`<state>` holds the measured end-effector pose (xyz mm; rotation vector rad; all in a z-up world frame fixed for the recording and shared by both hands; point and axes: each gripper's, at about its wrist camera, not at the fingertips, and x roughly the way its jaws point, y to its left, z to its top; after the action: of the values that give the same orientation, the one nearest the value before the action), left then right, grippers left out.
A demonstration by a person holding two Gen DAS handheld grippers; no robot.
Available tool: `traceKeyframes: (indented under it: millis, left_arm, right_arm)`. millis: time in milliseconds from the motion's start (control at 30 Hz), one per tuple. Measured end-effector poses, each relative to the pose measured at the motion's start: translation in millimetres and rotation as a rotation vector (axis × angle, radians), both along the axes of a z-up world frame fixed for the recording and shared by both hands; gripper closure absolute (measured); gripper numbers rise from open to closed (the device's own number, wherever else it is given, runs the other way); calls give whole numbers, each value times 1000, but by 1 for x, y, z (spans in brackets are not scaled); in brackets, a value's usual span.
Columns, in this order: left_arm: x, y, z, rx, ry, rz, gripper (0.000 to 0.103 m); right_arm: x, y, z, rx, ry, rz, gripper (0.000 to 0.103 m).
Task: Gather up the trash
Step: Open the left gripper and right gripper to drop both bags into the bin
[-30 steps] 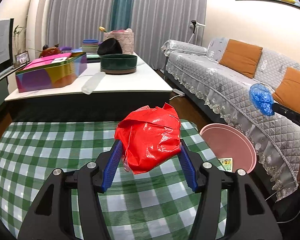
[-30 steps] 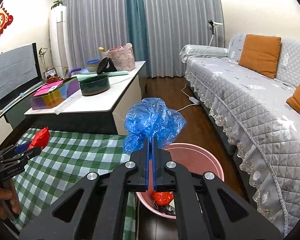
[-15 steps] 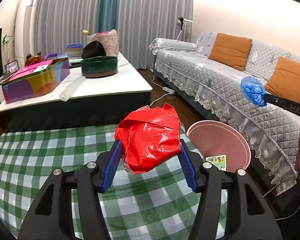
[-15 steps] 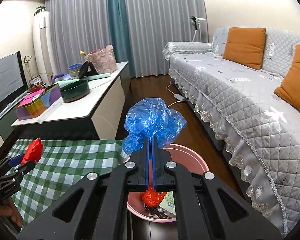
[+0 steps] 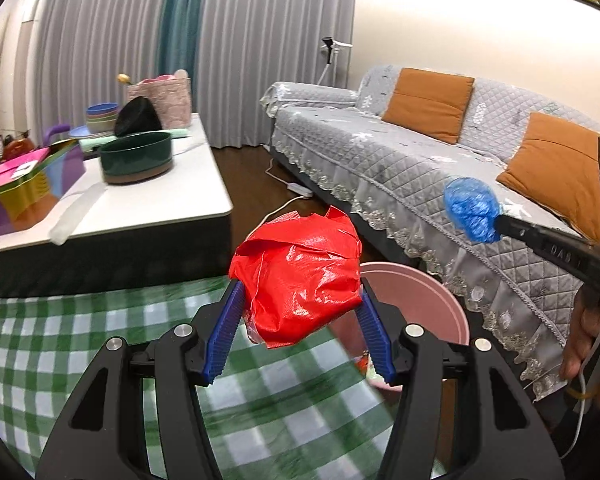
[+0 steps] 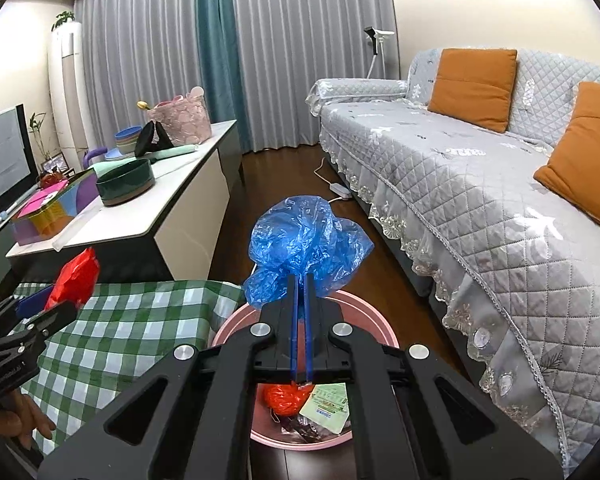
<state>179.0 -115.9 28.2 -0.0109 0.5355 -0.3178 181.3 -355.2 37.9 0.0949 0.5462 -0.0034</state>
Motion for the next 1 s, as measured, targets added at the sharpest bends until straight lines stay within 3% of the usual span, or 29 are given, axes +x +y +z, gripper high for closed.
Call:
traceKeyframes:
  millis: [600,700,733,767,800,933,1000]
  left_arm:
    - [45,-70,-7,25,29,-131,47]
    - [49,-78,-8,23,31,-162,45]
    - [49,-81,-8,30,28,-175,41]
    - [50,-82,-9,40,26,-168,30]
    - [49,-81,-8,46,22,-155,26]
    - [48,-68,-4,9,32,-121,26]
    - [43,-61,-2,6,31,-114,26]
  right_arm:
    - [22,-28,-21,36,57,-50,100]
    - [26,-32,-25,42,84,-67,89]
    - [28,-33,-27,42,95,-74,65]
    - [28,-34,-29,43,101,-86,36]
    - [27,-37,-30,45,100,-108,28]
    - [26,-42,-30,49,94,-129,27]
    - [24,-42,-29,51,93,-132,21]
